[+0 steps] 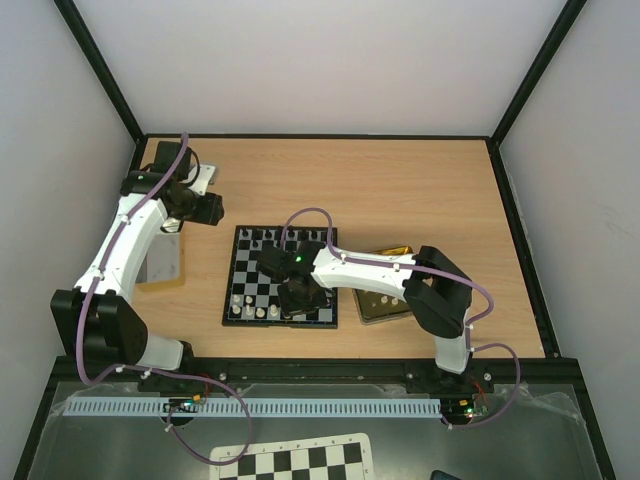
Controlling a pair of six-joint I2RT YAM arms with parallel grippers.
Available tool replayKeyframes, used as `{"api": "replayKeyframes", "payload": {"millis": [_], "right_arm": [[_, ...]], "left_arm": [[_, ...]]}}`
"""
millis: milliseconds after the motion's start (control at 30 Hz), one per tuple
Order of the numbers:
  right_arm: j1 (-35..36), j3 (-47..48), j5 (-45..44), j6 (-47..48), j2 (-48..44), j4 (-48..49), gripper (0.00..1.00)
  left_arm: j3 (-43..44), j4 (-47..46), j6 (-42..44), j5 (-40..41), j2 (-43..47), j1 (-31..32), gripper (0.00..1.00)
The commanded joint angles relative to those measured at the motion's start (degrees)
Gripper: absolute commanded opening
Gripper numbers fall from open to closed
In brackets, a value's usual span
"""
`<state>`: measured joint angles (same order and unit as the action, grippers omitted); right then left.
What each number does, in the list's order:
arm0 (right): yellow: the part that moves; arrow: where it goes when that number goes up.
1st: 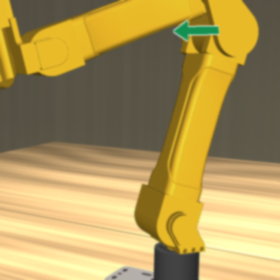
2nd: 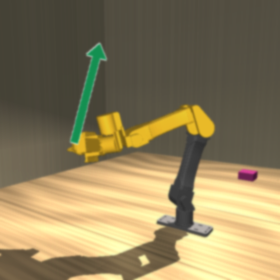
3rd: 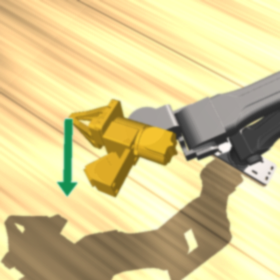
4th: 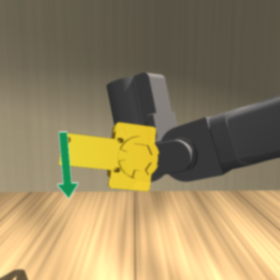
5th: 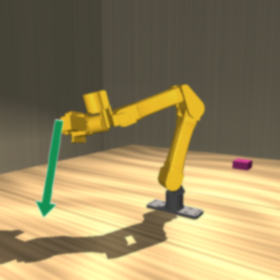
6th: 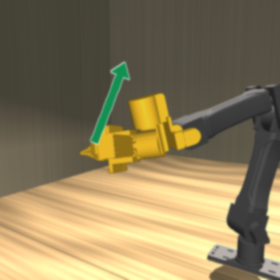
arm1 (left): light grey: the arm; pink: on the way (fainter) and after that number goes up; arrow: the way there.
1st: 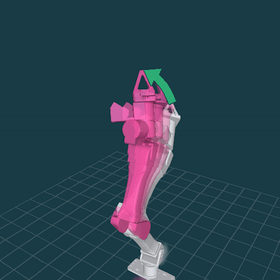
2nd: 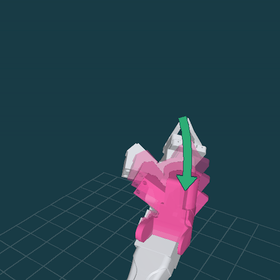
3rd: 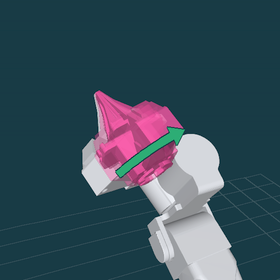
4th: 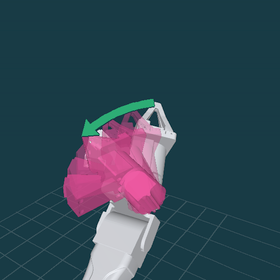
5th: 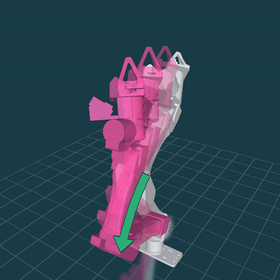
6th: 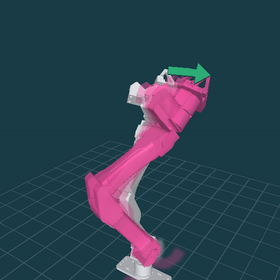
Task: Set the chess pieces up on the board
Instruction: Place the chess piece on the chessboard.
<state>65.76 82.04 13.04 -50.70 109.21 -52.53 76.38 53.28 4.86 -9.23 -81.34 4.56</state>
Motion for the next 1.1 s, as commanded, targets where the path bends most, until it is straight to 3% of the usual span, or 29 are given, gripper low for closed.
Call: {"api": "replayKeyframes", "payload": {"millis": [0,1067], "right_arm": [[0.5,-0.2,-1.6,-1.3,0.8,-2.5,0.02],[0.4,0.8,-1.9,-1.2,2.2,-3.5,0.02]], "left_arm": [[-0.5,0.1,-0.5,-0.4,1.3,-0.4,0.58],[-0.5,-0.3,-0.5,-1.1,0.9,-1.0,0.58]]}}
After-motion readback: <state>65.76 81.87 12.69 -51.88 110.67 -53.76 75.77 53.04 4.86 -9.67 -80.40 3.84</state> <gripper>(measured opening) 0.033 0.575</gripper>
